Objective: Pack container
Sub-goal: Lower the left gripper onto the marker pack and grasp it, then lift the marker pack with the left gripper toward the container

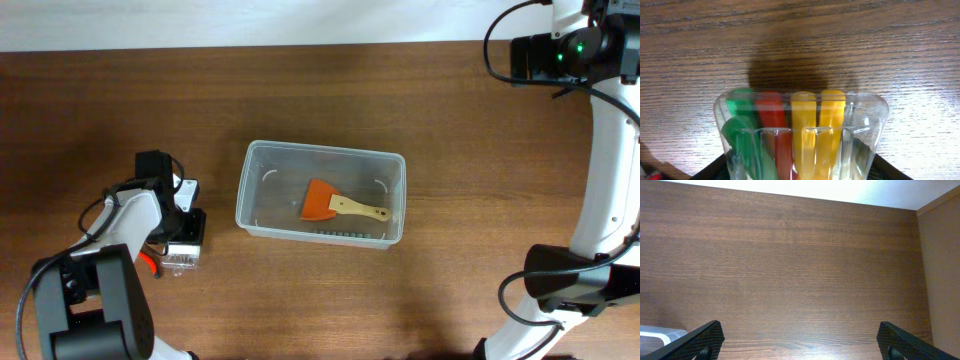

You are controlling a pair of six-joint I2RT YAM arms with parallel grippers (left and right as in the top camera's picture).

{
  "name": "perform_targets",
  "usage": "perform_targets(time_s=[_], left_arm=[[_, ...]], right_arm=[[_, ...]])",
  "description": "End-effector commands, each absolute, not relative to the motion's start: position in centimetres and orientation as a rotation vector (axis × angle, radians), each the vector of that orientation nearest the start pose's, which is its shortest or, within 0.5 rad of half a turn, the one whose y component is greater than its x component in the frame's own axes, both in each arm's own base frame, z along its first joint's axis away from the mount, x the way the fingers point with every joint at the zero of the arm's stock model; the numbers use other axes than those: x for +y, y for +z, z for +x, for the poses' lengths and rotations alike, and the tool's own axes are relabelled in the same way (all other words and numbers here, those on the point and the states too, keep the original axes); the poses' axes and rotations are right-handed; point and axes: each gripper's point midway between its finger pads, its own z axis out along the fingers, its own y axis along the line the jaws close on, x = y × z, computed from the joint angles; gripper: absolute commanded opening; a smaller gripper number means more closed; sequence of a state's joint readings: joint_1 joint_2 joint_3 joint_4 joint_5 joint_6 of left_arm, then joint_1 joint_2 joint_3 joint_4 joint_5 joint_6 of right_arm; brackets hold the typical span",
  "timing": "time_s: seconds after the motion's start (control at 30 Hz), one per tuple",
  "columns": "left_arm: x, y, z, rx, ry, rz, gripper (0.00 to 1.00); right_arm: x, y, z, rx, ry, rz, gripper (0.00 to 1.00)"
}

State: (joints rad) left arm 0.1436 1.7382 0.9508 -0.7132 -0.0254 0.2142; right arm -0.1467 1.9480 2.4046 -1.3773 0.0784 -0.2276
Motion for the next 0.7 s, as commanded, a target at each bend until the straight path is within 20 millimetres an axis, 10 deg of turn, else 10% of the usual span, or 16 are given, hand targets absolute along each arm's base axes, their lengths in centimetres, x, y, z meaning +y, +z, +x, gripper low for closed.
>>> perform_targets(time_s=[0.0, 0.4, 0.67], left_arm=[[4.6, -1.1, 28.6, 3.104, 0.043, 0.099, 0.47], [5.1, 2.5, 32.8, 3.011, 0.064, 0.035, 0.02], [5.5, 11.9, 38.4, 2.867, 0.078, 0.044, 0.02]], right_arm=[[-8.2, 32.4, 45.3, 2.508, -0.243, -0.049, 0.99], [-8.2, 32.4, 45.3, 2.508, -0.248, -0.063, 0.99], [-8.2, 32.4, 45.3, 2.508, -0.248, -0.063, 0.99]])
